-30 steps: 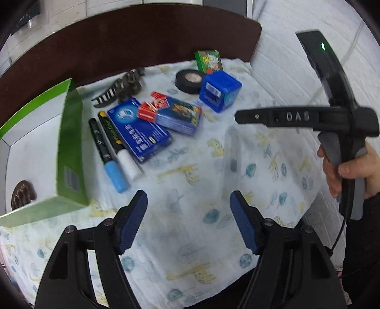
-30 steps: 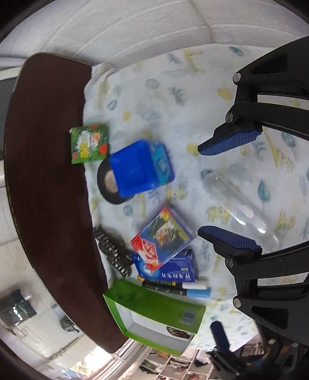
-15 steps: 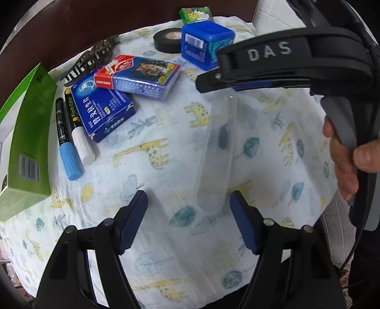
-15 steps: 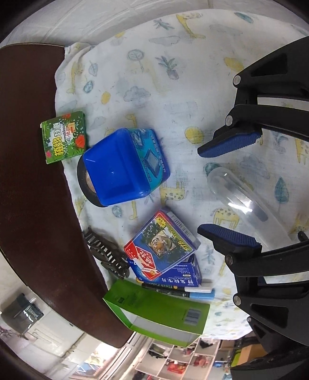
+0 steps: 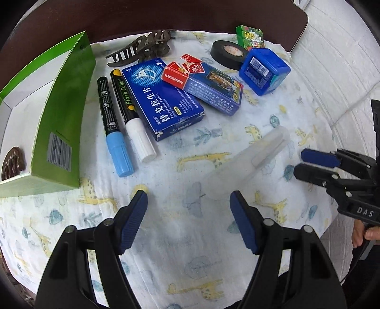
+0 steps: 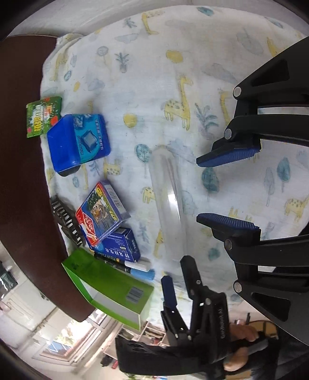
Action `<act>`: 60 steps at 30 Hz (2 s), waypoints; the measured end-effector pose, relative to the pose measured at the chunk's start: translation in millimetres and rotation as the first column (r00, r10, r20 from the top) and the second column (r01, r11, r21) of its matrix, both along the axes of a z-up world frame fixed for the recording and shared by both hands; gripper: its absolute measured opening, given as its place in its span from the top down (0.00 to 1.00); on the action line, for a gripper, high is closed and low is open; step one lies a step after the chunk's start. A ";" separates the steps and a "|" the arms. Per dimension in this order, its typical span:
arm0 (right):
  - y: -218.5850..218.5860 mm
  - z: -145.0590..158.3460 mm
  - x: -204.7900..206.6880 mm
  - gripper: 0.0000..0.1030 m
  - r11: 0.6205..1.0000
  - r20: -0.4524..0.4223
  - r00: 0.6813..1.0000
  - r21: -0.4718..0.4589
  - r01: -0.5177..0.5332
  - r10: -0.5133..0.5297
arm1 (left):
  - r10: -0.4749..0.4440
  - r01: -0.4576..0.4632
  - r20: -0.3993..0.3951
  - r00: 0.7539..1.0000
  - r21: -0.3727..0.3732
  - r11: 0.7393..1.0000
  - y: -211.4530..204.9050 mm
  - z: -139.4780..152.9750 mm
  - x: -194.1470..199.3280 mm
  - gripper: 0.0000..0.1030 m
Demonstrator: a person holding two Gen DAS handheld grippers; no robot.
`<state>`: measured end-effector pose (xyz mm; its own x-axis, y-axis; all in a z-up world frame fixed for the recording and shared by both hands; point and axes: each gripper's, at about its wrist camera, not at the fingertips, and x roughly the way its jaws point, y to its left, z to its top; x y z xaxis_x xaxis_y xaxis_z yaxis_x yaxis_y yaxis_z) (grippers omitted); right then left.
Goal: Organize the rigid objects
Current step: 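Move the right tool toward the clear plastic tube, then close the right tool around the clear plastic tube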
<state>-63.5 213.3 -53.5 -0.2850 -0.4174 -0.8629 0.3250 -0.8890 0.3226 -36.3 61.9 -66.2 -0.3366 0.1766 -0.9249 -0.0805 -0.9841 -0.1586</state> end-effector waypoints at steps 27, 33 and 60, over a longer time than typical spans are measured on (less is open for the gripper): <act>-29.6 -1.3 -11.5 0.89 0.999 -0.025 1.000 0.039 0.018 -0.017 | 0.034 -0.062 0.155 0.987 0.175 0.983 29.6 17.1 -13.5 0.90; -31.1 -9.2 -9.8 0.90 0.999 0.001 0.999 0.027 0.043 -0.043 | 0.060 -0.074 0.114 0.992 0.129 0.989 13.4 25.7 -2.5 0.84; -11.2 7.1 -55.4 0.58 0.980 -0.030 1.000 0.197 -0.002 0.008 | 0.132 -0.157 0.167 0.977 0.146 0.977 13.8 30.4 -29.1 0.82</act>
<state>-118.9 202.0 -46.4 -0.3104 -0.2413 -0.9195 0.3369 -0.9324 0.1309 -65.4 75.6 -35.8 -0.2241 0.2840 -0.9323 0.0987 -0.9450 -0.3117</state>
